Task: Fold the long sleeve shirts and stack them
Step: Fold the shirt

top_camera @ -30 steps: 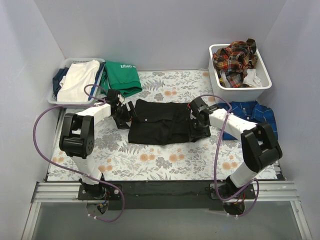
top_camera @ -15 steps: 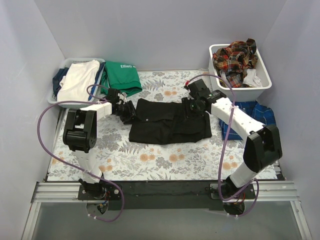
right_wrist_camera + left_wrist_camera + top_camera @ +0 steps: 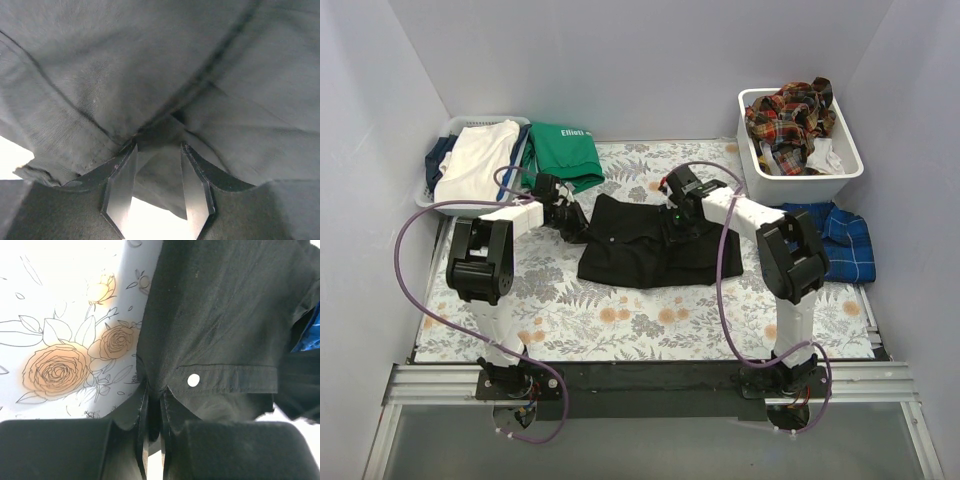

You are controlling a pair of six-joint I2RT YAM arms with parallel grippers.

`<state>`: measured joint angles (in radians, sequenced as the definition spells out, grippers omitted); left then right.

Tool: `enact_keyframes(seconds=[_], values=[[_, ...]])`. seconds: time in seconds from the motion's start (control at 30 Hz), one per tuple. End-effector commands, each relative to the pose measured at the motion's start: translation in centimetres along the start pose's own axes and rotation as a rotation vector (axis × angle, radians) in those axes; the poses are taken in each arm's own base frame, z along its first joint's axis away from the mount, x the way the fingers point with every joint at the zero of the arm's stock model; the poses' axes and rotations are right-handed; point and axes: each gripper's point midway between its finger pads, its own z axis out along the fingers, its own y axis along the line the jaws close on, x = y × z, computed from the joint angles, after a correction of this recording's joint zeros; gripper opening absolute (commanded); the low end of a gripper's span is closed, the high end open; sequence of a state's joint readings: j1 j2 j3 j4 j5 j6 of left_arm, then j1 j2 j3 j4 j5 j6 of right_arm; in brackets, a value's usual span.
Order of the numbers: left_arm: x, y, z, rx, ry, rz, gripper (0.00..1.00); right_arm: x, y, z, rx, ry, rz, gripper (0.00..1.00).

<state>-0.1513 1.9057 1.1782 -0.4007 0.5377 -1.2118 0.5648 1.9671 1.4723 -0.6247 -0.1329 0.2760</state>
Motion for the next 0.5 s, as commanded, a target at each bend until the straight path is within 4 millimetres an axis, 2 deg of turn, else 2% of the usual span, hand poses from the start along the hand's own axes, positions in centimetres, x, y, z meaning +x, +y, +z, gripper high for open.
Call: enact_keyframes(seconds=[0.0, 0.2, 0.3, 0.37, 0.47], values=[[-2.6, -2.8, -3.9, 0.031, -0.103, 0.064, 0.0, -1.1, 2.9, 1.1, -0.075, -0.011, -0.069, 0.48], [-3.2, -4.9, -7.2, 0.05, -0.155, 0.121, 0.0, -1.1, 3.6, 3.3, -0.076, 0.02, -0.076, 0.47], [-3.5, -5.8, -8.7, 0.07, -0.177, 0.138, 0.0, -1.9, 4.1, 3.4, -0.077, 0.004, -0.085, 0.46], [-4.0, -6.6, -10.0, 0.082, -0.199, 0.153, 0.0, -2.6, 3.7, 2.6, -0.036, -0.026, -0.083, 0.46], [-4.1, -7.5, -10.8, 0.104, -0.197, 0.166, 0.0, -3.7, 3.4, -0.1, 0.006, -0.098, -0.089, 0.46]])
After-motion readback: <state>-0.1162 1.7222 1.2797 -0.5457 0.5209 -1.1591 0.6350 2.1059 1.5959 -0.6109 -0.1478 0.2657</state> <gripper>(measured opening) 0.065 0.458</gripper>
